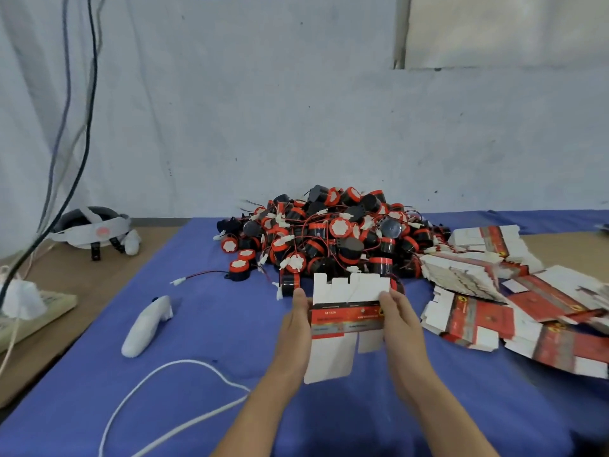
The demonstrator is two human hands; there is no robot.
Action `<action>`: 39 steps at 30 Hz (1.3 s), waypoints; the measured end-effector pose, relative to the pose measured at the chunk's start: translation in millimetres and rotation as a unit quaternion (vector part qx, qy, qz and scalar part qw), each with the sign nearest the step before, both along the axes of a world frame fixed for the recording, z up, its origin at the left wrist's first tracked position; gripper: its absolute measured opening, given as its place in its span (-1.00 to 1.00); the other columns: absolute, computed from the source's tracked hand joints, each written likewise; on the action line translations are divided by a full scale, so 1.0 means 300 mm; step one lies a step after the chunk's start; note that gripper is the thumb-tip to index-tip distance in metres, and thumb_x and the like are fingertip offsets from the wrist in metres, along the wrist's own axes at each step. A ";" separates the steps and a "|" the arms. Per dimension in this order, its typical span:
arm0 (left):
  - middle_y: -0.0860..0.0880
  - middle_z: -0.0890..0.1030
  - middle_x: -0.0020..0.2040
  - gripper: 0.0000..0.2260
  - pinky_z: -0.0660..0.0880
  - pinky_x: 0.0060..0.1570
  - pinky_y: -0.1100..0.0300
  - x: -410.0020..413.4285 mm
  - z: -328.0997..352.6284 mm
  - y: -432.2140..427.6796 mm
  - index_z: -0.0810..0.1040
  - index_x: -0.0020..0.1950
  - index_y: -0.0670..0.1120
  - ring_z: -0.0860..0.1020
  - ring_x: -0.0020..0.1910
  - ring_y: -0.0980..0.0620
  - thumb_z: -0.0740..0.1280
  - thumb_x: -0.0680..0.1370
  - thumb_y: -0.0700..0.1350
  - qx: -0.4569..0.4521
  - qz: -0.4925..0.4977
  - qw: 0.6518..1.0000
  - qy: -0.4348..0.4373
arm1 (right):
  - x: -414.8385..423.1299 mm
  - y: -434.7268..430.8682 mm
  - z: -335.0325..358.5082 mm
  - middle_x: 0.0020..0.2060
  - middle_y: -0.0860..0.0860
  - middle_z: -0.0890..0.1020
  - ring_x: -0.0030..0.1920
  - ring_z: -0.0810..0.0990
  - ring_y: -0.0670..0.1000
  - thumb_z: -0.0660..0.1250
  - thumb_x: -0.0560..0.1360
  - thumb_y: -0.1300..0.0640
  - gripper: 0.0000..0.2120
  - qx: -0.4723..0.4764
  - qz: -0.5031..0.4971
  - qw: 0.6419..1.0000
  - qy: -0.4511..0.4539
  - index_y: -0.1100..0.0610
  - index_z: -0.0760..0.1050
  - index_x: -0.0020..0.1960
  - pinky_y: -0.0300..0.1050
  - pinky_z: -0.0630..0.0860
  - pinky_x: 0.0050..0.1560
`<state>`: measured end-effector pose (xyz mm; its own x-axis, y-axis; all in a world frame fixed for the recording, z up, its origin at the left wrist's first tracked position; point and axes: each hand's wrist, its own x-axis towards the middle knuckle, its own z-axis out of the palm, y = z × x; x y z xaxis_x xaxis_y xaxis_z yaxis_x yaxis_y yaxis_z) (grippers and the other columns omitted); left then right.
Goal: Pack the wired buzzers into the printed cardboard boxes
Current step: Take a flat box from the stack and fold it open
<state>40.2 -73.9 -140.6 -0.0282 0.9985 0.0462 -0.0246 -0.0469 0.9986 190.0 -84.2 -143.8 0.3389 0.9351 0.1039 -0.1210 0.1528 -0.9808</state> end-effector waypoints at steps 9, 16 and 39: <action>0.07 0.74 -0.16 -0.41 0.50 -0.32 0.43 -0.024 -0.032 0.028 0.71 -0.04 0.15 0.71 -0.18 0.13 -0.07 0.54 0.36 0.063 0.009 0.998 -0.005 | -0.085 0.068 -0.018 -0.02 -0.25 0.70 0.00 0.65 -0.27 0.34 0.35 -0.39 -0.45 -0.008 0.113 0.993 -0.019 -0.20 0.46 0.26 -0.10 0.57 0.07; 0.11 0.74 -0.12 -0.46 0.53 -0.26 0.43 0.009 -0.053 0.040 0.67 0.07 0.09 0.70 -0.14 0.15 -0.04 0.58 0.29 0.100 0.001 0.995 -0.029 | -0.070 0.099 -0.035 -0.05 -0.25 0.69 -0.04 0.65 -0.27 0.38 0.51 -0.24 -0.64 -0.001 0.107 0.994 -0.014 -0.17 0.47 0.26 -0.09 0.56 0.02; 0.10 0.73 -0.13 -0.55 0.58 -0.28 0.32 0.182 -0.022 -0.117 0.62 0.04 0.03 0.71 -0.15 0.10 -0.02 0.70 0.17 0.079 0.052 0.994 -0.062 | 0.027 -0.134 -0.013 0.01 -0.08 0.73 0.01 0.70 -0.13 0.19 0.67 -0.08 -0.76 0.043 0.005 0.998 -0.054 -0.07 0.55 0.24 -0.21 0.59 -0.07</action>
<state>94.8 -109.2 -147.1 -0.1465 0.9703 0.1926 -0.1329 -0.2123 0.9681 198.2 -124.5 -147.8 0.3118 0.9243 0.2203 -0.0167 0.2371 -0.9713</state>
